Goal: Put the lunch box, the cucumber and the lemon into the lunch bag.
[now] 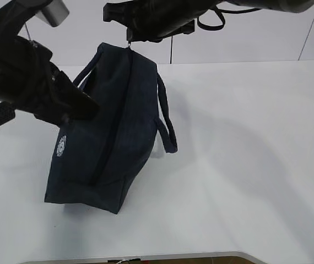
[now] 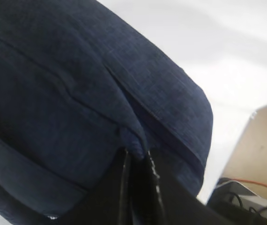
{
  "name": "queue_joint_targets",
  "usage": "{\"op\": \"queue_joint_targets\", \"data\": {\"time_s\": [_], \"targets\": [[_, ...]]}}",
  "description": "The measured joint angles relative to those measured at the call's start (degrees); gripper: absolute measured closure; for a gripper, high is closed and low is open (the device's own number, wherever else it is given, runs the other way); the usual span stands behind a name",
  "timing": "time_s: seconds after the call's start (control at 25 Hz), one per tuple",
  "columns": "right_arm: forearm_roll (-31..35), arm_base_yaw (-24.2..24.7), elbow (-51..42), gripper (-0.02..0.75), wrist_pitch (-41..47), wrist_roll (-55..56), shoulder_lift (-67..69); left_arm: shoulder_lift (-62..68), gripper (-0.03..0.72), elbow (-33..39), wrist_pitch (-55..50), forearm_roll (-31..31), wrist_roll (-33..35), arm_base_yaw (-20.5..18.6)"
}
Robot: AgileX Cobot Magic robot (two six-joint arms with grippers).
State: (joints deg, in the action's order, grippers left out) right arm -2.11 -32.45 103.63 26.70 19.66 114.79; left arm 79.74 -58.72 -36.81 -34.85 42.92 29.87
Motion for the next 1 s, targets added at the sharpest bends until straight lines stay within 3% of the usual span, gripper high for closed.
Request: {"op": "queue_joint_targets", "data": {"time_s": [0.28, 0.64, 0.76, 0.88, 1.0], "targets": [[-1.16, 0.31, 0.0, 0.733, 2.11, -1.42, 1.6, -2.48, 0.676, 0.0, -5.69, 1.82, 0.03, -1.14], [-0.41, 0.77, 0.14, 0.733, 2.25, -2.51, 1.61, -2.59, 0.677, 0.0, -9.91, 1.81, -2.5, -13.5], [0.33, 0.77, 0.19, 0.733, 2.25, -2.51, 1.7, -1.85, 0.667, 0.0, -10.8, 1.27, -3.33, -15.75], [0.46, 0.86, 0.19, 0.733, 2.25, -2.51, 1.7, -1.87, 0.589, -0.14, -11.28, -0.31, -3.55, -16.1], [-0.13, 1.27, 0.19, 0.733, 2.25, -2.6, 1.7, -1.87, 0.459, -0.85, -13.27, -1.31, -3.74, -16.1]]}}
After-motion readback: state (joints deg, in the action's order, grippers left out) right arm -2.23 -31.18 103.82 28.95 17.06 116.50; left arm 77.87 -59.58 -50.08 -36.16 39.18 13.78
